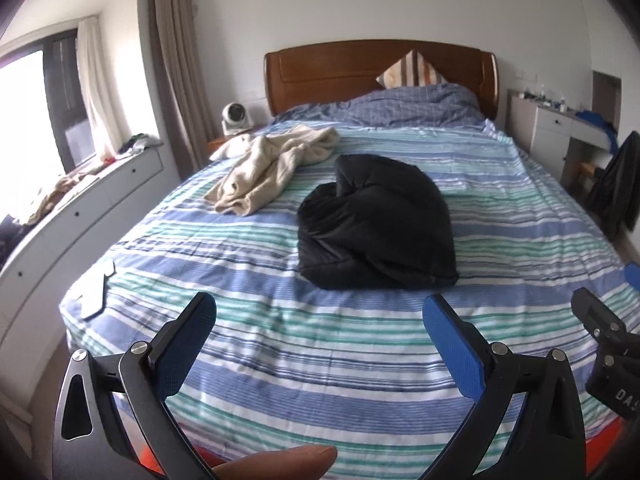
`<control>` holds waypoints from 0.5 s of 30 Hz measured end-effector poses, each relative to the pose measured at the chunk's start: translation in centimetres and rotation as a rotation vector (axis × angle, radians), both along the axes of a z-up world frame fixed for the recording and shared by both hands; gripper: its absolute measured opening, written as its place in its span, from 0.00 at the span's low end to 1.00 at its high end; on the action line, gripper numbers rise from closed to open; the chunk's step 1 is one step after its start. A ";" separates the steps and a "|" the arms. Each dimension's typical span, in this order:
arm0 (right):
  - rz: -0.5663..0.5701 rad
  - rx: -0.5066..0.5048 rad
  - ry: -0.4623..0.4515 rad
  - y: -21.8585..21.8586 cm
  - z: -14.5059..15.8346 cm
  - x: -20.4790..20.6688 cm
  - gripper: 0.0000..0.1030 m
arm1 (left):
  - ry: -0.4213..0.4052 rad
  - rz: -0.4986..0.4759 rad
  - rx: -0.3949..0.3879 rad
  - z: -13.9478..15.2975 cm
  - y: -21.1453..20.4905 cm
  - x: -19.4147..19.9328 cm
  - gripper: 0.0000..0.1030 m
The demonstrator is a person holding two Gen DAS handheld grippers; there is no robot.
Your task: Fold large clothes
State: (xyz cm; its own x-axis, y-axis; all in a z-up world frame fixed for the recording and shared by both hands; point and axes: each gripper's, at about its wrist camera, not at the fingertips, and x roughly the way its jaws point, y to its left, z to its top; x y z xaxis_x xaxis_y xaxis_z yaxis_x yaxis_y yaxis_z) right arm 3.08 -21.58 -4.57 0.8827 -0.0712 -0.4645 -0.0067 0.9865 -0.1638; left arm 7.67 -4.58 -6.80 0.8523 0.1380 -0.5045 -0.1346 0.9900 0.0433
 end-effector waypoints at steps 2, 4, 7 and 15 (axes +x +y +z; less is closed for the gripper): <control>-0.004 -0.008 0.005 0.1 -0.1 0.0 0.89 | 0.003 -0.006 -0.007 0.0 0.0 0.0 1.00; -0.007 -0.018 0.010 0.2 -0.2 0.0 0.89 | 0.003 -0.010 -0.011 0.2 -0.1 -0.1 1.00; -0.005 -0.033 0.012 0.3 -0.2 -0.2 0.89 | 0.004 -0.009 -0.009 0.2 -0.1 -0.2 1.00; -0.007 -0.041 0.005 0.6 0.0 -0.6 0.89 | 0.017 -0.014 -0.027 0.3 0.0 -0.2 1.00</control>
State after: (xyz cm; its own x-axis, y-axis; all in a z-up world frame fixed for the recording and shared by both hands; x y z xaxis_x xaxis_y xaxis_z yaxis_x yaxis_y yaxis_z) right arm 2.46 -20.96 -4.55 0.8796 -0.0964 -0.4658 -0.0009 0.9789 -0.2044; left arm 7.51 -4.55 -6.53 0.8451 0.1118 -0.5227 -0.1199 0.9926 0.0185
